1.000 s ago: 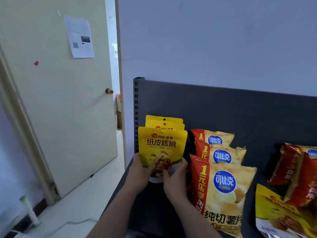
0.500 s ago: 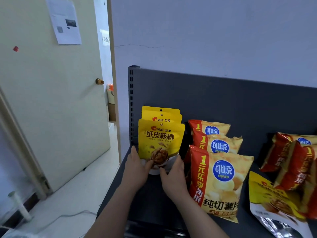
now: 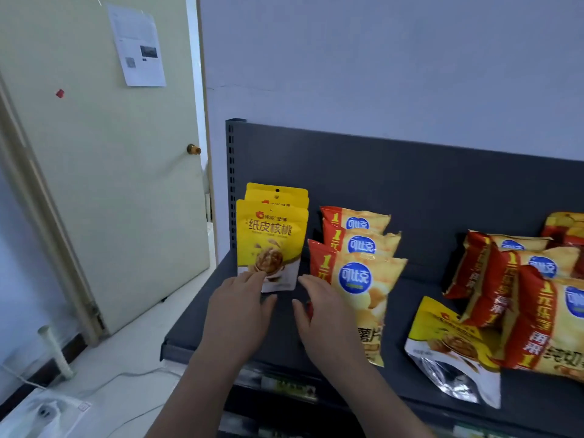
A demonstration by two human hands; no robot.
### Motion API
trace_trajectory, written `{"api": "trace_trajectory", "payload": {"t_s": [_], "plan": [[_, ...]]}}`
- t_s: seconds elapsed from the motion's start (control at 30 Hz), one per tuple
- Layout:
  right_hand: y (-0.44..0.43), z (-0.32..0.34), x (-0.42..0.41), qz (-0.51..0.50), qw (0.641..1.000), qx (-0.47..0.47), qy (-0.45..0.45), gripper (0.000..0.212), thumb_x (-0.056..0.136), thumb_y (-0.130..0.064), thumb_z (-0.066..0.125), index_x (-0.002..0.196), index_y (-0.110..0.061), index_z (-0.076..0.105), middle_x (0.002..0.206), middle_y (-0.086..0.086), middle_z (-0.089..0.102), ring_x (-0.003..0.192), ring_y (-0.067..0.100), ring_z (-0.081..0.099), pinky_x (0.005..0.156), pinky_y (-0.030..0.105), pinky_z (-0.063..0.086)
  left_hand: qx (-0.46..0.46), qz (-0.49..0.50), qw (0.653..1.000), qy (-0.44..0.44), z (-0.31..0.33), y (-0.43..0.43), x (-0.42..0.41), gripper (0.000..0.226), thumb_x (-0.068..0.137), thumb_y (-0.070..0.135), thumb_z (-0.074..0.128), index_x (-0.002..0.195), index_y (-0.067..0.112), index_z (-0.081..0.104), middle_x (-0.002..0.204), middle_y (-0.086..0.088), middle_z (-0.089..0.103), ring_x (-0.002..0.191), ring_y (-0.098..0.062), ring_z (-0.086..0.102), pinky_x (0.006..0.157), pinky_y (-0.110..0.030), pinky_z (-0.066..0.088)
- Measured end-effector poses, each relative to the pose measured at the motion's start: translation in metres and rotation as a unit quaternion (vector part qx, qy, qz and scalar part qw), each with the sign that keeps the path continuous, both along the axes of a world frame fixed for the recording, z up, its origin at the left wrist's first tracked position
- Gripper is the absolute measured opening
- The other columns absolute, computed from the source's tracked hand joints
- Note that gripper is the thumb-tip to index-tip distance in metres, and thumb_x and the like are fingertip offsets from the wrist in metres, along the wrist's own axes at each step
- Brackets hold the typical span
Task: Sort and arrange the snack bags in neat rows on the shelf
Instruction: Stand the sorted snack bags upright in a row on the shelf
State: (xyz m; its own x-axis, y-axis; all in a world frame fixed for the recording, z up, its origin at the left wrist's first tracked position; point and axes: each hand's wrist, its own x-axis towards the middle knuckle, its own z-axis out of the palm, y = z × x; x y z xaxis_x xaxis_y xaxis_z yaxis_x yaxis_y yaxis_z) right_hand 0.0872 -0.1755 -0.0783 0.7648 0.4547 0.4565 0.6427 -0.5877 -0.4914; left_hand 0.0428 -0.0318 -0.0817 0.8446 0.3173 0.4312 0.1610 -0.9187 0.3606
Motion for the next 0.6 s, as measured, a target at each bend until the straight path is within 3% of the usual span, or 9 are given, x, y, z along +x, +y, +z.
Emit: {"api": "trace_trajectory", "payload": {"t_s": [0.17, 0.27, 0.33, 0.47, 0.6], "plan": [[-0.079, 0.005, -0.005, -0.034, 0.997, 0.005, -0.068, 0.023, 0.086, -0.014, 0.063, 0.109, -0.012, 0.066, 0.107, 0.003, 0.067, 0.098, 0.023, 0.062, 0.079, 0.034, 0.051, -0.001, -0.049, 0.998, -0.042, 0.019, -0.082, -0.009, 0.032, 0.086, 0.027, 0.069, 0.114, 0.013, 0.065, 0.111, -0.005, 0.067, 0.101, -0.03, 0.062, 0.079, -0.039, 0.052], [-0.132, 0.003, 0.001, -0.065, 0.994, 0.01, -0.086, 0.016, 0.082, -0.008, 0.067, 0.097, -0.012, 0.068, 0.095, 0.003, 0.07, 0.087, 0.024, 0.064, 0.071, 0.038, 0.055, -0.024, -0.092, 0.995, -0.013, 0.015, -0.137, -0.003, 0.035, 0.094, 0.034, 0.057, 0.126, 0.02, 0.056, 0.121, 0.001, 0.061, 0.111, -0.023, 0.054, 0.091, -0.035, 0.046], [-0.167, -0.002, 0.007, -0.101, 0.991, -0.004, -0.082, 0.015, 0.082, -0.009, 0.069, 0.097, -0.011, 0.069, 0.094, 0.005, 0.071, 0.088, 0.026, 0.065, 0.073, 0.041, 0.056, -0.028, -0.112, 0.993, 0.022, 0.007, -0.17, 0.008, 0.036, 0.096, 0.039, 0.05, 0.128, 0.023, 0.051, 0.123, 0.003, 0.057, 0.113, -0.021, 0.052, 0.092, -0.033, 0.044], [-0.23, -0.02, 0.026, -0.172, 0.978, -0.097, -0.065, 0.021, 0.08, -0.016, 0.073, 0.1, -0.01, 0.071, 0.098, 0.006, 0.071, 0.094, 0.03, 0.065, 0.085, 0.044, 0.052, -0.058, -0.127, 0.982, 0.129, -0.01, -0.226, 0.04, 0.049, 0.099, 0.045, 0.045, 0.135, 0.012, 0.042, 0.133, -0.006, 0.05, 0.121, -0.024, 0.049, 0.095, -0.034, 0.042], [-0.275, -0.037, 0.044, -0.202, 0.964, -0.175, 0.0, 0.028, 0.088, -0.029, 0.062, 0.113, -0.019, 0.068, 0.115, 0.001, 0.067, 0.114, 0.026, 0.056, 0.099, 0.044, 0.041, -0.085, -0.1, 0.968, 0.214, -0.024, -0.255, 0.077, 0.064, 0.098, 0.054, 0.04, 0.136, 0.002, 0.039, 0.134, -0.017, 0.05, 0.121, -0.031, 0.051, 0.093, -0.038, 0.043]]}}
